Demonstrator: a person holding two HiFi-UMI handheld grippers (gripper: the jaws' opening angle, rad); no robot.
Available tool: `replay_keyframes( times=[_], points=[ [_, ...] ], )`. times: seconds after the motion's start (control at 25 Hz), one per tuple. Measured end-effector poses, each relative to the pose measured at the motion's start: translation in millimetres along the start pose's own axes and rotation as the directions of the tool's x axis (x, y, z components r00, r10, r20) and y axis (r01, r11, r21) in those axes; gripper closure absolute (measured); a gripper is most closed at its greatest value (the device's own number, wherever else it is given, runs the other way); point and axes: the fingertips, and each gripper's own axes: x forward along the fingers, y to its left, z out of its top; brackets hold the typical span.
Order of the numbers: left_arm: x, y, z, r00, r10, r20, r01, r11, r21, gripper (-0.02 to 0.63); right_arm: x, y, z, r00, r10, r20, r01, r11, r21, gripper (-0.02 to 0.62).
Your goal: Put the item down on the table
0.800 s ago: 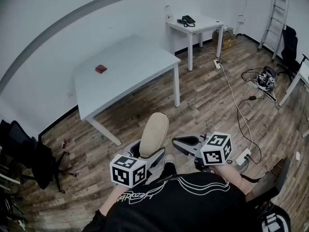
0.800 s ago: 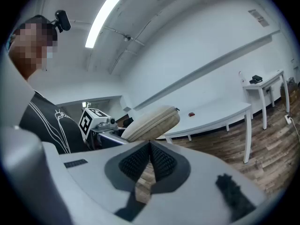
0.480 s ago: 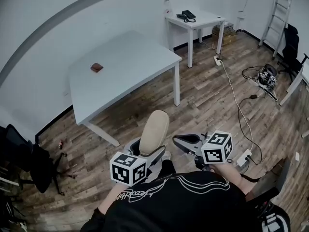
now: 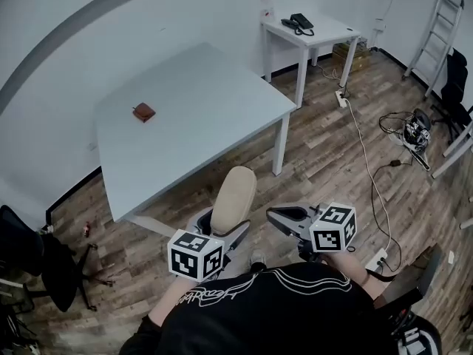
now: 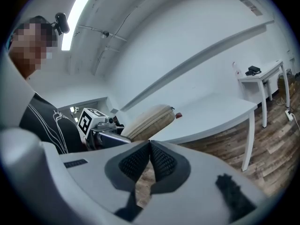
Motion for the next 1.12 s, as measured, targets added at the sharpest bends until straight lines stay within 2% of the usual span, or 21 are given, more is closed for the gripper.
replay_keyframes(
  times=[0.2,0.36,0.64,0.92,1.12],
  points=[
    [33.1,78.1,45.2,0.999,0.027,0.028,-0.027,1.0,-0.011,0.235,55.8,-57.6,46.2,1.0,-0.006,-0.013,0.006,1.0,-0.022,0.588],
    [54.4,121.5,61.5,0.998,0.047,0.036,-0.046,0.999,-0.009,0.235,86.3,-89.8,68.3,1.0,-0.006,-0.009,0.006,0.999,-0.042,0.588],
    [77.8,168.4,70.3,0.998,0.066,0.017,-0.065,0.997,-0.049,0.235,116.1,-129.4,73.0,1.0,-0.004,-0.021,0.004,1.0,0.001,0.588],
    [113.8,206.6,92.5,0.995,0.096,0.001,-0.096,0.992,-0.078,0.235,145.3,-182.3,98.4,0.999,0.018,-0.038,-0.018,1.0,0.011,0.587],
    [140.1,252.1,105.8,0.991,0.129,-0.025,-0.131,0.984,-0.124,0.235,185.7,-228.1,119.2,0.996,0.047,-0.076,-0.046,0.999,0.022,0.588]
  ],
)
